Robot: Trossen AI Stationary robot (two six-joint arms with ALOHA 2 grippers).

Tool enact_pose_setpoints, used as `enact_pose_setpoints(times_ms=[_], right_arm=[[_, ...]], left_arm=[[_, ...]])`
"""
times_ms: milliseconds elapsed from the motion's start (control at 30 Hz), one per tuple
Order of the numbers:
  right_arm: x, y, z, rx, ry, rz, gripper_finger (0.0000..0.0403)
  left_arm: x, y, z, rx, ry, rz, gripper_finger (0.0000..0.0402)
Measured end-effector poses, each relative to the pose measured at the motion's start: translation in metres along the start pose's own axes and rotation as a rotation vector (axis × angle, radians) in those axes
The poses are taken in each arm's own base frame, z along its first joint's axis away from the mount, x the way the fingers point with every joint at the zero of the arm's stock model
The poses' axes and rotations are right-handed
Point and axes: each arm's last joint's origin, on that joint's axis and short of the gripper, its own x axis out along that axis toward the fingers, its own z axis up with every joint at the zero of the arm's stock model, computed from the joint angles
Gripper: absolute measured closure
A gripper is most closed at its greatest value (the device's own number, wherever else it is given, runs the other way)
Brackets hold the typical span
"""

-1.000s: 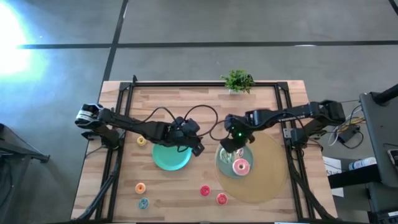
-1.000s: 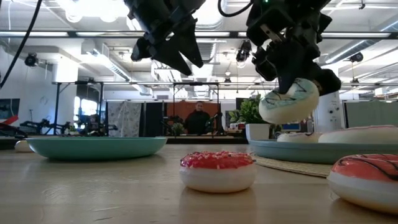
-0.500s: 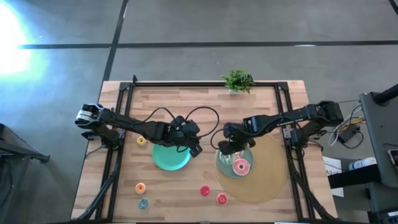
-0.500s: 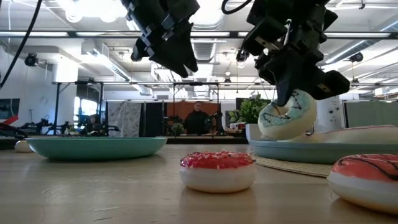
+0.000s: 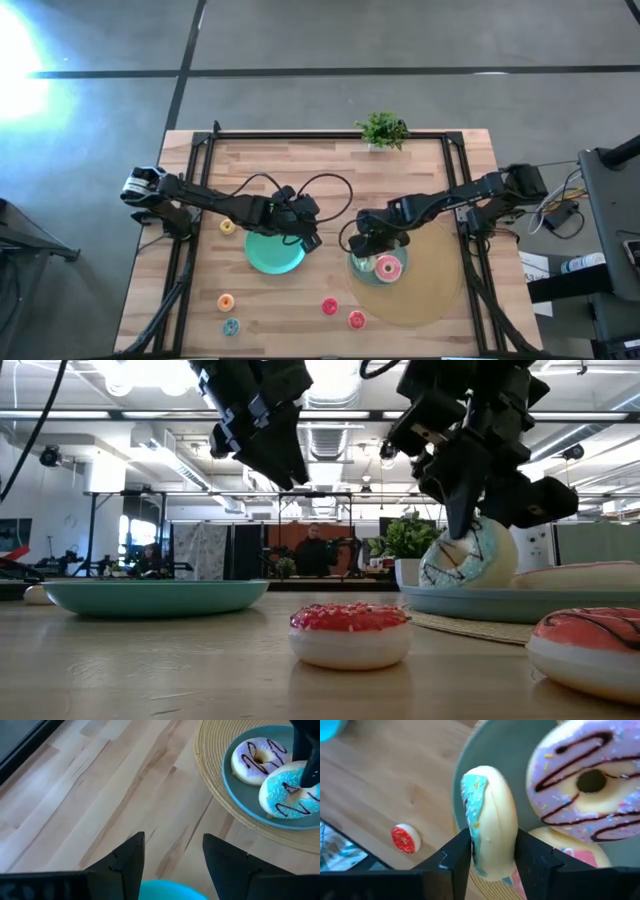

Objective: Pick & Place donuts
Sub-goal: Put the large blue donut on the blue plate, then put the small yellow donut on the light blue plate

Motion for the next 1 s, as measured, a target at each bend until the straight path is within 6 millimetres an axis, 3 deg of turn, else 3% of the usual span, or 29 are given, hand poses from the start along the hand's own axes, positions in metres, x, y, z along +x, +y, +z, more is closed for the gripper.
enact_pose_setpoints(times_ms=[533,767,1000], right_arm=[[-0.012,-0.011,-0.005,-0.174,0.031,-0.150,0.0233],[-0.030,-0.002,-0.008,-0.271,0.014,-0.076,0.0220],[-0.056,-0.010,-0.013,-0.327,-0.112,-0.115,0.0218]], left_arm=[[0.000,0.001,-0.001,-0.001,0.010,0.006,0.0227],[0.000,0.006,-0.010,-0.022,0.092,0.059,0.0227],[-0.006,0.021,-0.024,-0.049,0.242,0.172,0.0227]])
